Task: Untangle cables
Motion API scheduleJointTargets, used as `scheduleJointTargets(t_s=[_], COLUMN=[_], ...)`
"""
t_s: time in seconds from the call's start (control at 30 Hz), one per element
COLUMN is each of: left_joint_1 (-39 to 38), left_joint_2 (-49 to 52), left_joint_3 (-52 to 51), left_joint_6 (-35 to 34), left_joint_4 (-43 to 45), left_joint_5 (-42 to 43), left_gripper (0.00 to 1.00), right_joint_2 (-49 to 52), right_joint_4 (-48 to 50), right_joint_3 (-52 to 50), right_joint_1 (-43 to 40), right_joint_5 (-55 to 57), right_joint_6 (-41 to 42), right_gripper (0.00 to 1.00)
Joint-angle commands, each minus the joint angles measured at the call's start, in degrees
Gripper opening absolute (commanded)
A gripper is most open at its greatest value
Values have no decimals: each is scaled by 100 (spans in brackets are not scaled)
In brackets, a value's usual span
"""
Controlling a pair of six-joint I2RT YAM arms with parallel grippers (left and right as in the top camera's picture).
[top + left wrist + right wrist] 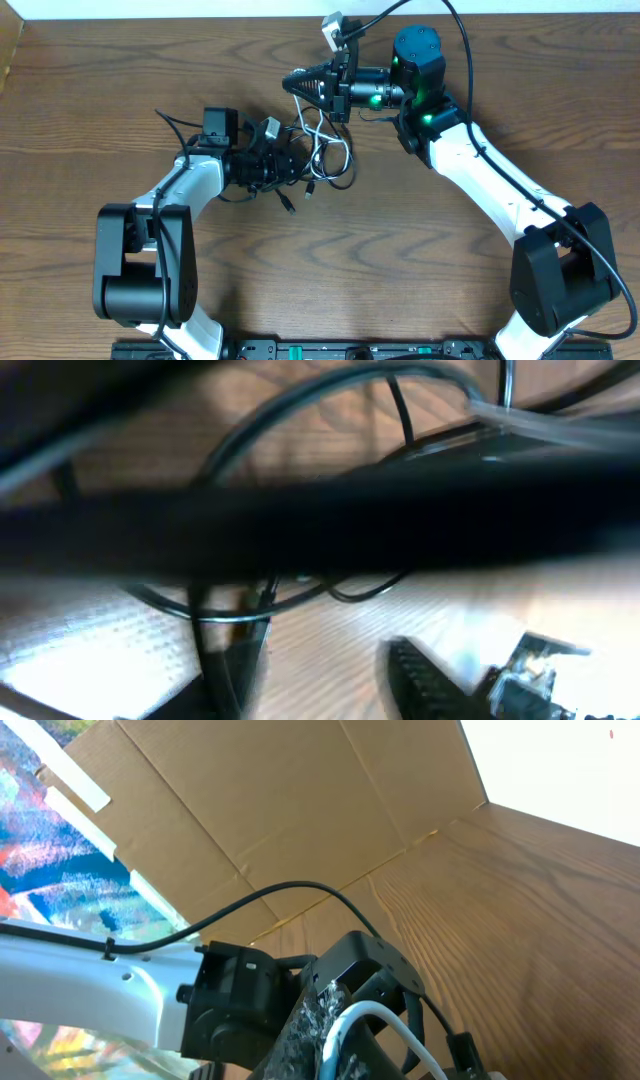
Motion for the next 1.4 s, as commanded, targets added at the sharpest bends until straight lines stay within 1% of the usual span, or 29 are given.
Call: scheduleJointTargets(t_s=[0.0, 0.03, 0.13, 0.3, 0.33, 0.4, 0.5, 0.63, 0.7, 0.83, 0.93, 1.07, 1.37], left_joint_1=[11, 20, 70, 328, 481, 693, 1058, 1547, 1784, 2210, 2470, 2787, 2933], left_joint_2=[2, 2, 2, 2, 2, 2, 2, 2, 2, 2, 2, 2, 2], left_joint_3=[39, 39, 39, 39, 39, 39, 39, 39, 39, 39, 39, 15, -35], left_joint_6=[11, 11, 4, -651, -765, -780, -815, -839, -957, -970, -970, -973, -1123], left_joint_4=[11, 13, 7, -184, -280, -361, -522, -728, -820, -964, -1040, -1084, -1097], left_joint_5=[-70, -70, -330, -1655, -1908, -1963, -1956, -1954, -1956, -1958, -1976, -1976, -2173], left_gripper=[11, 8, 8, 8, 8, 8, 7, 8, 7, 8, 7, 7, 7], right_joint_2=[-149, -149, -149, -149, -149, -149, -149, -149, -149, -149, -149, -149, -149], right_joint_4=[28, 24, -13, 31, 122, 356, 944, 1847, 2273, 2758, 2719, 2197, 1145], right_joint_3=[24, 24, 24, 24, 24, 24, 24, 24, 24, 24, 24, 24, 20], right_joint_1=[13, 11, -9, -160, -234, -326, -490, -741, -901, -1239, -1486, -1891, -2769], right_joint_5=[22, 22, 20, -85, -284, -595, -953, -1207, -1287, -1523, -1716, -1958, -2063], right_joint_6=[20, 20, 22, 251, 262, 380, 881, 1604, 1969, 2428, 2446, 2439, 2107], right_gripper=[1, 1, 1, 1, 1, 1, 1, 1, 1, 1, 1, 1, 1])
